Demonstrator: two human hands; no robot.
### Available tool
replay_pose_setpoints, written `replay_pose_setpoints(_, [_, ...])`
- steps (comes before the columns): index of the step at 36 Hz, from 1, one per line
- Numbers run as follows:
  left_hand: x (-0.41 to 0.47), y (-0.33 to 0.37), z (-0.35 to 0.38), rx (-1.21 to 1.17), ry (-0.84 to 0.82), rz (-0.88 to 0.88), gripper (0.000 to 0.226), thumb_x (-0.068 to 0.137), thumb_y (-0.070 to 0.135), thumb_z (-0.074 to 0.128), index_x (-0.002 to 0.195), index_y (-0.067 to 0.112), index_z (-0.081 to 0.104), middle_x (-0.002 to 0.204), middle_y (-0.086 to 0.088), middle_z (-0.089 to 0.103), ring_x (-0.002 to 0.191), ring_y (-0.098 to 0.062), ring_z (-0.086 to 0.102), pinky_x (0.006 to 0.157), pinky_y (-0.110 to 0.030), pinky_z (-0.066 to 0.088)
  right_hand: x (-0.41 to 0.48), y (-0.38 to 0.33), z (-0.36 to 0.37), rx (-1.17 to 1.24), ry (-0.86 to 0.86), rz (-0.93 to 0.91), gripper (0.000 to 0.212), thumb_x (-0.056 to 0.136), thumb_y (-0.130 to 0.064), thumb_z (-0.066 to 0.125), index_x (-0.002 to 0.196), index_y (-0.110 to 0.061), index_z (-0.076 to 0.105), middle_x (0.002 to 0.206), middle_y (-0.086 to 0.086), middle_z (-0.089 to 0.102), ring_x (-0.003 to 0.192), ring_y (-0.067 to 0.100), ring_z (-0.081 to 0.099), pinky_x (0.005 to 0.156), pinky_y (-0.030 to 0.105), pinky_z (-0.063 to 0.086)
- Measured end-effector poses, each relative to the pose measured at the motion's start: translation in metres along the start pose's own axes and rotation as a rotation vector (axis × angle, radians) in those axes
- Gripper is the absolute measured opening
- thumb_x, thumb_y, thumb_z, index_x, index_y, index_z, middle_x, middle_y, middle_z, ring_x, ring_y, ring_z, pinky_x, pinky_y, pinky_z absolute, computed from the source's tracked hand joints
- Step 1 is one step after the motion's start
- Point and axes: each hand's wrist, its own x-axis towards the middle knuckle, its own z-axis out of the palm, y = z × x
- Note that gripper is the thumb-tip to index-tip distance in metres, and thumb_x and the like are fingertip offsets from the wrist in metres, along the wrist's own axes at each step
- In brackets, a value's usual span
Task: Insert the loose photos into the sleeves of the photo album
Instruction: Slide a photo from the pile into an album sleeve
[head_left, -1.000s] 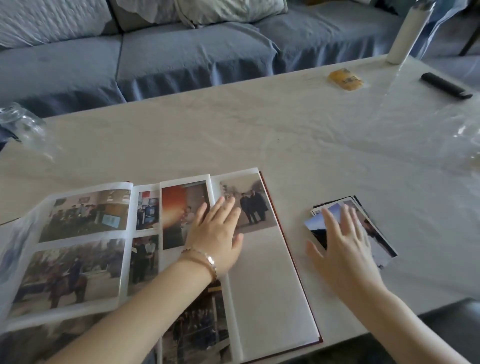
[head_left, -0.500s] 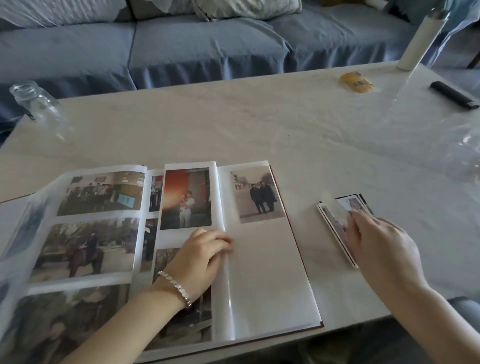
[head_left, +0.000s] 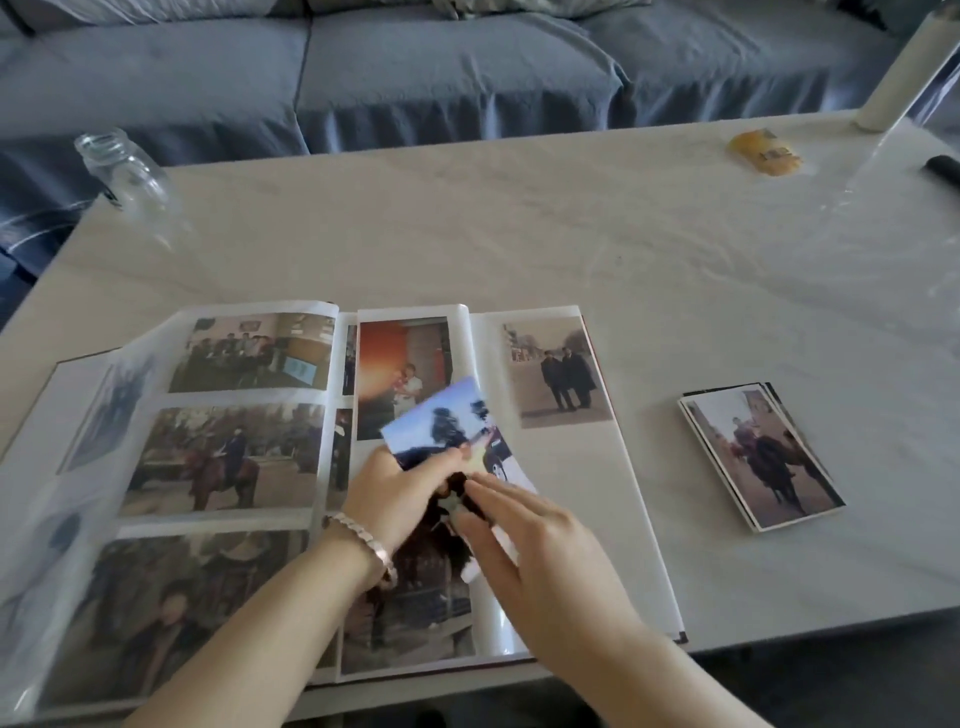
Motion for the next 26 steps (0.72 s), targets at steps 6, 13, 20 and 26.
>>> replay_pose_setpoints(6, [0.009,-0.005,-0.017,-0.115,0.125,-0.11,0.025,0.046,0.031,0.074,0.063,0.012,0.072,0.074,-0.007,0.072,0.081,-0.028,0.067,0.084,-0.037,0.054,-0.012,0.033,-0.019,-0.188,-0.181,0.294,0.079,0.084,-0.07,0.034,0.149,-0.028,0.016,0.148,-0.019,-0.007,0.136,-0.004,-0.014,0.109,0.016,-0.01])
replay_pose_setpoints(13, [0.0,0.003,-0.011,0.286,0.102,-0.066,0.059,0.076,0.012,0.071,0.035,0.02,0.029,0.031,0.01,0.025,0.028,-0.007,0.024,0.033,-0.01,0.021,-0.028,0.05,-0.001,-0.496,-0.254,0.381,0.098,0.079,-0.08,0.014,0.146,-0.009,0.028,0.151,0.006,0.012,0.141,0.026,0.01,0.112,0.029,-0.004])
replay_pose_setpoints(20, [0.008,0.011,-0.017,0.44,-0.002,-0.116,0.054,0.074,0.015,0.069,0.046,0.016,0.023,0.036,0.008,0.019,0.035,-0.011,0.018,0.038,-0.018,0.02,-0.028,0.047,-0.003,-0.465,-0.255,0.36,0.09,0.076,-0.074,0.007,0.148,-0.02,0.001,0.151,-0.004,-0.013,0.142,0.019,-0.012,0.111,0.025,-0.015])
replay_pose_setpoints(26, [0.005,0.013,-0.008,0.577,-0.045,-0.066,0.05,0.074,0.012,0.063,0.042,0.016,0.025,0.03,0.01,0.019,0.031,-0.012,0.021,0.035,-0.014,0.019,-0.028,0.048,-0.008,-0.427,-0.272,0.368,0.078,0.068,-0.067,-0.013,0.133,-0.028,-0.03,0.141,-0.014,-0.036,0.133,0.006,-0.035,0.101,0.019,-0.032])
